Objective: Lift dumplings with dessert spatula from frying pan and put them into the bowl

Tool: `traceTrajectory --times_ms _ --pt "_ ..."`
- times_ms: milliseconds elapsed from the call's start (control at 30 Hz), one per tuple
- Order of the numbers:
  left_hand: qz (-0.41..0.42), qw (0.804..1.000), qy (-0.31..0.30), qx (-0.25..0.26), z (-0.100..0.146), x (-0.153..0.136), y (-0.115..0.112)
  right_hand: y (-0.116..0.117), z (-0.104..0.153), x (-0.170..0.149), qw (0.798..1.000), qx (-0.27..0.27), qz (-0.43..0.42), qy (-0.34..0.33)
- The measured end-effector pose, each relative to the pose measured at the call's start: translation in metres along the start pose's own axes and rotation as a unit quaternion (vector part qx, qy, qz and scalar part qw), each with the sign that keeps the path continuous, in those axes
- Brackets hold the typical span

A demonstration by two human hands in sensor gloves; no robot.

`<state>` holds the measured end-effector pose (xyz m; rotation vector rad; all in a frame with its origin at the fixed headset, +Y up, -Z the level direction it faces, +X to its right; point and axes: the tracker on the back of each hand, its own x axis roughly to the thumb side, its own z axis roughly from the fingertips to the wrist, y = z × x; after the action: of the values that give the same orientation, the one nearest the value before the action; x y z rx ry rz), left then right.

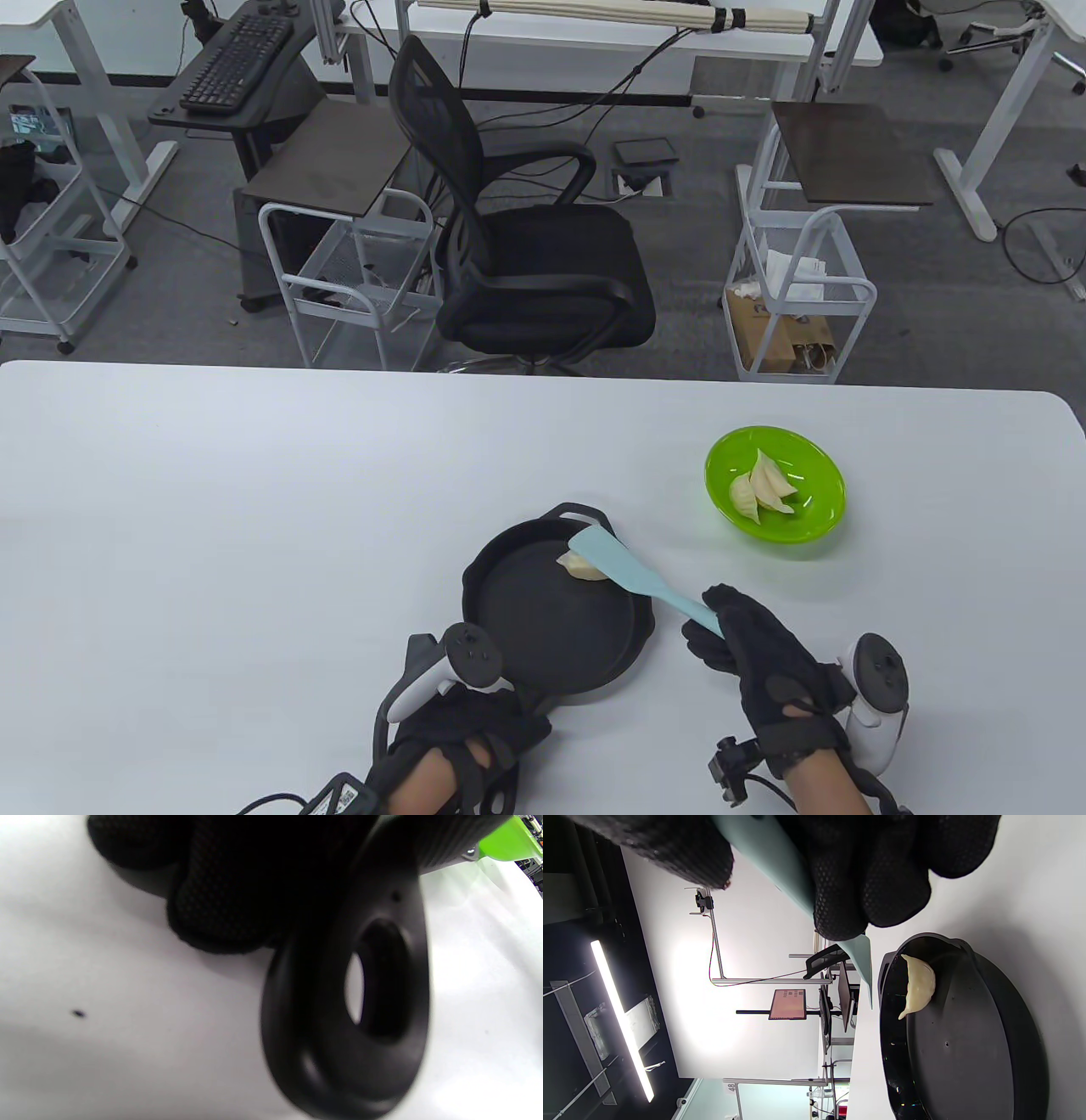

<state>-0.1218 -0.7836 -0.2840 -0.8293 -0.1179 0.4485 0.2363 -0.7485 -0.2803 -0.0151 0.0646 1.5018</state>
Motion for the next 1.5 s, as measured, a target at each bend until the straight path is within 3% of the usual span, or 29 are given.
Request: traceTrajectory --times_ms 1500 --pt "0.002 1.0 0.0 0.0 -0.0001 0.0 0.0001 -0.0032 0.0001 -0.0035 0.999 -0.017 0.034 0.025"
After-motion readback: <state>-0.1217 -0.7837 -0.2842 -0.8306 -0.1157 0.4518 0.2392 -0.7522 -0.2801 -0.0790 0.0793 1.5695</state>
